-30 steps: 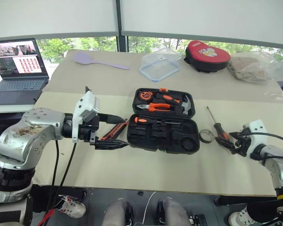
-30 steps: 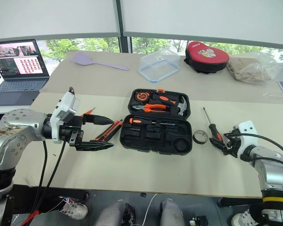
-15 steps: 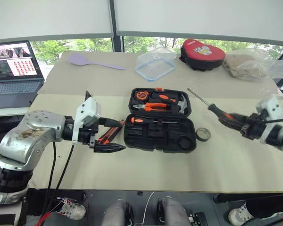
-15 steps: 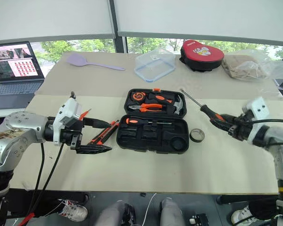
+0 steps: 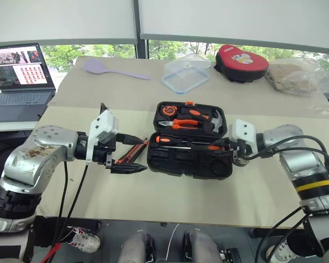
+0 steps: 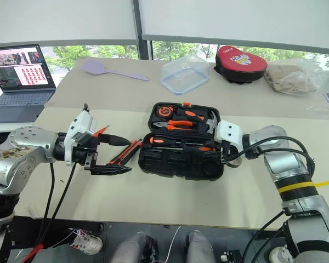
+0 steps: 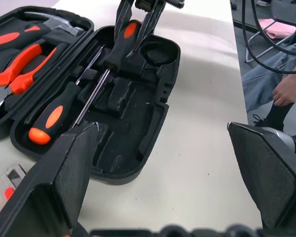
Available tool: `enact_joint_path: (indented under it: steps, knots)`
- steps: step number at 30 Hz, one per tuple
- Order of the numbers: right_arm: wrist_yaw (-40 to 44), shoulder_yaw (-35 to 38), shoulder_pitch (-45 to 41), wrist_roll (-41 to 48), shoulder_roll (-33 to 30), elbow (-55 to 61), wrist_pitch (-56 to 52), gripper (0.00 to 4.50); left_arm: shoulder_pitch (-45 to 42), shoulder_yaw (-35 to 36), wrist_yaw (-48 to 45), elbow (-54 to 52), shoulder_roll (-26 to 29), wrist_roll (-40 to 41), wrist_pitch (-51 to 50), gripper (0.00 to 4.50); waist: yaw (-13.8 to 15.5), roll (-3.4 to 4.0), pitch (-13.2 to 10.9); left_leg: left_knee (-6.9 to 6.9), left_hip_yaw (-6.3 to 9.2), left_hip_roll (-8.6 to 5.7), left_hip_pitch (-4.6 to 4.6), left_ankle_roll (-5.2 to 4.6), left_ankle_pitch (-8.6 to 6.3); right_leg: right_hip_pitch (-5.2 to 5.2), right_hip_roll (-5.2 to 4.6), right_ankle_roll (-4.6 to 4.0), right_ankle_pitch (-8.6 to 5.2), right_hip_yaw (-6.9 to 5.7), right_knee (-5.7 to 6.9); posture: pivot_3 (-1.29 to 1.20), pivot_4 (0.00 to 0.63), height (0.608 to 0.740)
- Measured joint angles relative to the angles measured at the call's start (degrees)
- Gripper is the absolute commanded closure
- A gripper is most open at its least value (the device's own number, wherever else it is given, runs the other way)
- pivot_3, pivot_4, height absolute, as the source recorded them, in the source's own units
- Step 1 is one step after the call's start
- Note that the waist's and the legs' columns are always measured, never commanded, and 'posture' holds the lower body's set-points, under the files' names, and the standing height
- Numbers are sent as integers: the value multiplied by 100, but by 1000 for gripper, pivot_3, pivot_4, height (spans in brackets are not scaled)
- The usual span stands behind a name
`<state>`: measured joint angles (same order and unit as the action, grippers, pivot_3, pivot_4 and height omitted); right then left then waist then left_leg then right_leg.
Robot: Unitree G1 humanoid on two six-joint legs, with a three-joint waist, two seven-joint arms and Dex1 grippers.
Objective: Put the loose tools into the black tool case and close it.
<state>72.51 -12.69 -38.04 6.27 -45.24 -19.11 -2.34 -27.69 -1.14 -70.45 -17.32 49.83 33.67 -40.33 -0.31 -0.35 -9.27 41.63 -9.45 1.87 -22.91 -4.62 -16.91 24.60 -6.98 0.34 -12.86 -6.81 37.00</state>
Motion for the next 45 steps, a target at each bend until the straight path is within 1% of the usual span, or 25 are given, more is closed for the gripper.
enact_joint_path:
  steps: [5, 12, 14, 15, 20, 22, 26, 29, 31, 32, 34, 38, 42, 45]
  knots:
    - [51, 3, -147, -147, 43, -482, 238, 3478, 38, 1, -1, -1, 17, -8, 84, 0, -30, 0, 0, 0, 0, 2, 6, 1, 0, -4, 1, 0, 0, 1, 2, 0, 150, 731]
    - [96, 32, -141, -135, 95, -535, 318, 3478, 37, 1, -6, 19, 17, -45, 176, 0, -34, 0, 0, 0, 1, 3, 6, 1, 0, -5, 1, 0, 0, 0, 2, 0, 150, 731]
    - [58, 38, -139, -118, 179, -466, 238, 2476, 27, -9, -10, 34, 16, -84, 233, 0, -42, 0, 0, 0, 1, 4, 6, 1, 0, -5, 2, 0, 0, 0, 2, 0, 150, 731]
    - [46, 36, -133, -109, 237, -411, 151, 2293, 17, -11, -12, 49, 16, -95, 263, 0, -44, 0, 0, 0, 1, 4, 5, 1, 0, -4, 2, 0, 0, 1, 2, 0, 150, 731]
    - [-5, 86, -127, -37, 296, -117, -172, 615, -85, -27, -23, 118, 15, -178, 273, 0, -34, 1, 0, 0, 1, 3, 3, 1, 0, -4, 0, 0, 0, -1, 2, 0, 150, 731]
    - [-24, 221, -127, 101, 296, 41, -491, 615, -89, -37, -30, 145, 15, -199, 273, 0, -34, 1, -1, 0, 2, 3, 3, 1, 0, -3, 1, 0, 0, -1, 2, 0, 150, 731]
    - [-45, 336, -129, 300, 356, 260, -916, 1844, -90, -115, -36, 176, 7, -215, 284, 0, -43, 1, -1, -1, 2, 4, 4, 1, 0, -4, 2, 0, 0, 0, 2, 0, 150, 731]
    - [-59, 318, -128, 309, 536, 340, -960, 2911, -92, -158, -35, 205, -2, -254, 303, 0, -44, 1, -1, -1, 2, 4, 4, 1, 0, -3, 2, 0, 0, -1, 2, 0, 150, 731]
    - [-95, 292, -128, 304, 629, 338, -967, 3453, -96, -170, -34, 234, -3, -284, 318, 0, -43, 1, -1, -1, 1, 3, 3, 1, 0, -2, 2, 0, 0, -1, 2, 0, 150, 731]
    - [-138, 277, -130, 293, 679, 329, -966, 3928, -99, -173, -35, 253, -3, -294, 328, 0, -39, 1, -1, -1, 1, 3, 2, 1, 0, -3, 2, 0, 0, -2, 2, 0, 150, 731]
    - [-195, 237, -151, 252, 775, 255, -960, 4460, -113, -192, -35, 294, -4, -322, 375, 0, -36, 1, -1, -1, 1, 2, 2, 1, 0, -3, 1, 0, 0, -2, 2, 0, 150, 731]
    - [-362, -7, -316, -95, 906, -20, -934, 4460, -125, -205, -35, 323, -4, -334, 420, 0, -46, 1, -1, -2, 1, 3, 2, 1, 0, 1, 2, -1, 0, -2, 4, 0, 150, 731]
    - [-835, -264, -635, -685, 1043, -463, -853, 4460, -140, -217, -27, 331, -4, -340, 423, 0, -56, 1, -1, -2, 0, 3, 2, 2, 0, 2, 2, -2, -1, -3, 6, 0, 150, 731]
    - [-906, -338, -665, -819, 1056, -509, -634, 4460, -140, -217, -16, 334, -3, -350, 423, 0, -55, 1, 0, -2, 0, 3, 4, 2, 0, -2, 2, -1, -3, -3, 5, 0, 150, 731]
